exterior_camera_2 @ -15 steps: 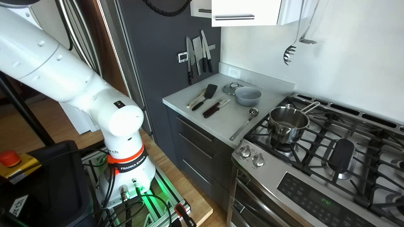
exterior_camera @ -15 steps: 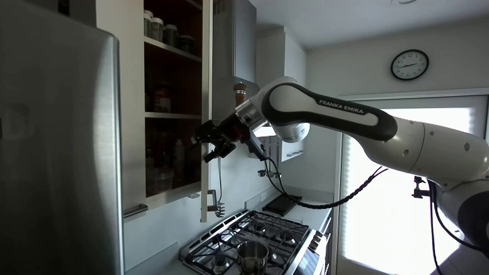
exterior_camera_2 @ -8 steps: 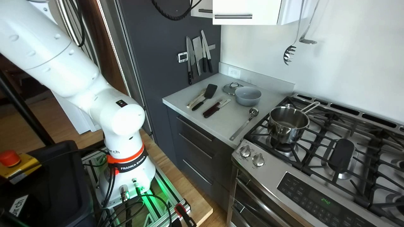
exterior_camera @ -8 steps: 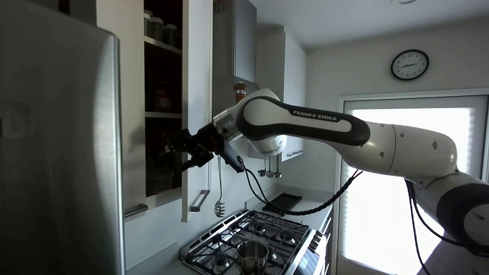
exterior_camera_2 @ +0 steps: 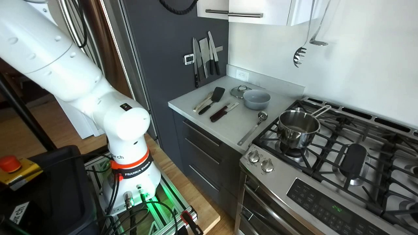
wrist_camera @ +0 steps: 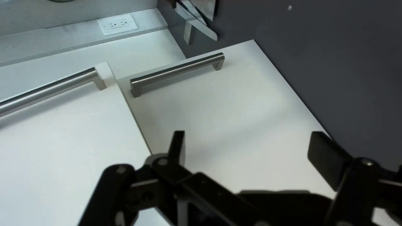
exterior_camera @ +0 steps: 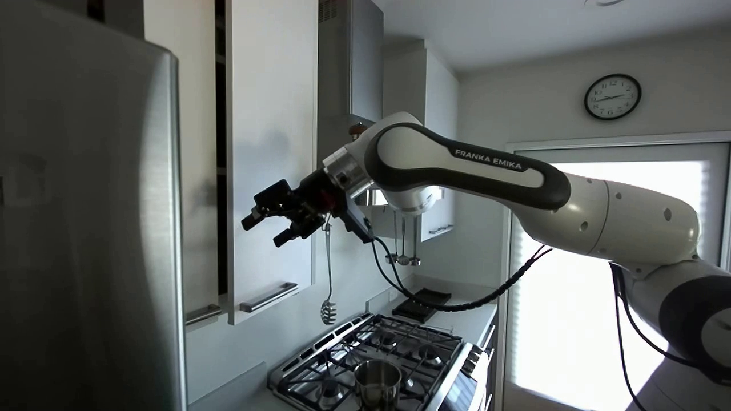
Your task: Open the right door of the upper cabinet then put the clear container in the cabinet and close the cabinet door.
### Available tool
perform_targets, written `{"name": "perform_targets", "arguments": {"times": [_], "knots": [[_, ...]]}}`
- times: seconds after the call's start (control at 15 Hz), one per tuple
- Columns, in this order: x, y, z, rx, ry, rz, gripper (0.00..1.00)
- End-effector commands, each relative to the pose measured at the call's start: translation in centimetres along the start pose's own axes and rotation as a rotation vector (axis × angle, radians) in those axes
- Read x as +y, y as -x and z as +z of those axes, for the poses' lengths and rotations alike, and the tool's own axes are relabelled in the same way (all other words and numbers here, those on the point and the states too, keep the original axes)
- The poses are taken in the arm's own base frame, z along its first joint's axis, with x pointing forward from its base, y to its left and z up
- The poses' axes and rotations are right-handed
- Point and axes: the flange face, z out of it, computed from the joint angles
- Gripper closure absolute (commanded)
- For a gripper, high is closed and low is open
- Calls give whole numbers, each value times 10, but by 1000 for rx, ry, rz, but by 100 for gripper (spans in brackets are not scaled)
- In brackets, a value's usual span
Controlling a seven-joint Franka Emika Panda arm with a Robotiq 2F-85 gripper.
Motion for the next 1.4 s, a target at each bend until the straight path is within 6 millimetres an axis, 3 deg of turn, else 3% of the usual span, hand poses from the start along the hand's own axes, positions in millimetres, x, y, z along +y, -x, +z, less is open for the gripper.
{"name": "perform_targets", "arguments": {"times": [0.0,0.33,0.73,1.0,1.07,1.33], "knots": [[2,3,-39,-39,129,-42,0],[4,7,-88,-48,266,-114,0],[3,15,-127,-40,348,-126,0],[11,24,-145,-54,404,-66,0],[7,16,-136,-46,363,-97,0],[9,18,-143,-41,376,-86,0]]}}
